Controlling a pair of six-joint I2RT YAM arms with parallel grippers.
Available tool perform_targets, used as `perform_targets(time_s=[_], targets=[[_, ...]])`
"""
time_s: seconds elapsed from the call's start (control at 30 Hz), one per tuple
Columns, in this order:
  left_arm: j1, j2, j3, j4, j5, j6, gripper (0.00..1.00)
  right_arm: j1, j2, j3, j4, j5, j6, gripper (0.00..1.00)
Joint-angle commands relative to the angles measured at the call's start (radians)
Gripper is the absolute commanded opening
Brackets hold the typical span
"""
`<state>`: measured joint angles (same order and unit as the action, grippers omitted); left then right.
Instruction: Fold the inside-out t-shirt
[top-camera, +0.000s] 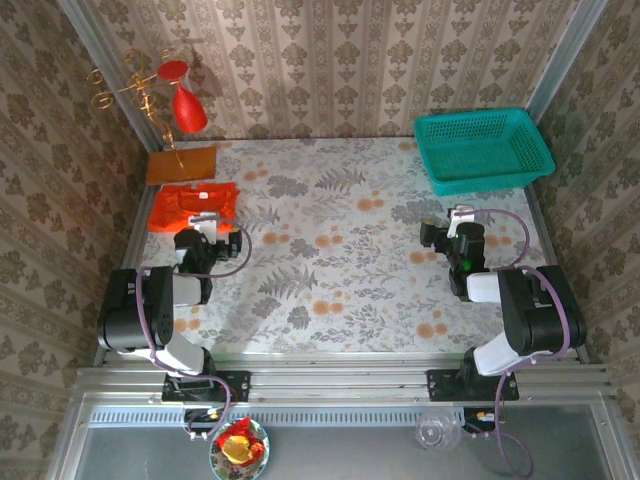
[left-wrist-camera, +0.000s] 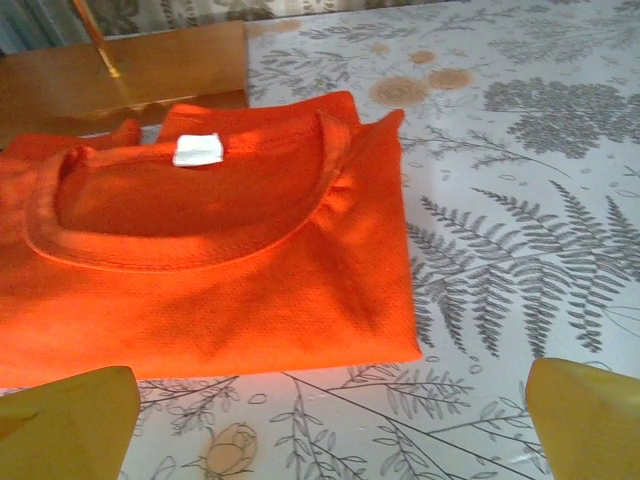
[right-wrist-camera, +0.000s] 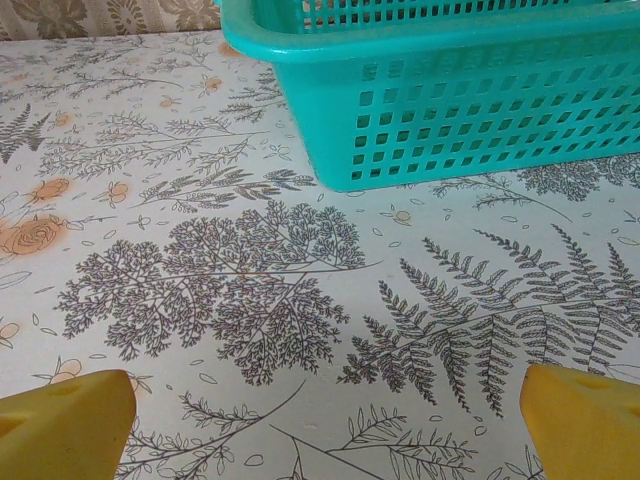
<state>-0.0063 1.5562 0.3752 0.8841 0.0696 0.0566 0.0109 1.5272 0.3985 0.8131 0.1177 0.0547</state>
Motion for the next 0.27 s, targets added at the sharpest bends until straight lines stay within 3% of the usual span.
perform_targets(time_s=[0.0,0.23], targets=[[-0.007,0.000,0.014,0.040,-0.046,0.022,1.00,0.006,0.001,0.008,0.042,-0.013,-0.010,1.00],[-0.007,-0.001,0.013,0.039,-0.047,0.022,1.00,0.006,-0.001,0.006,0.043,-0.015,-0.010,1.00]])
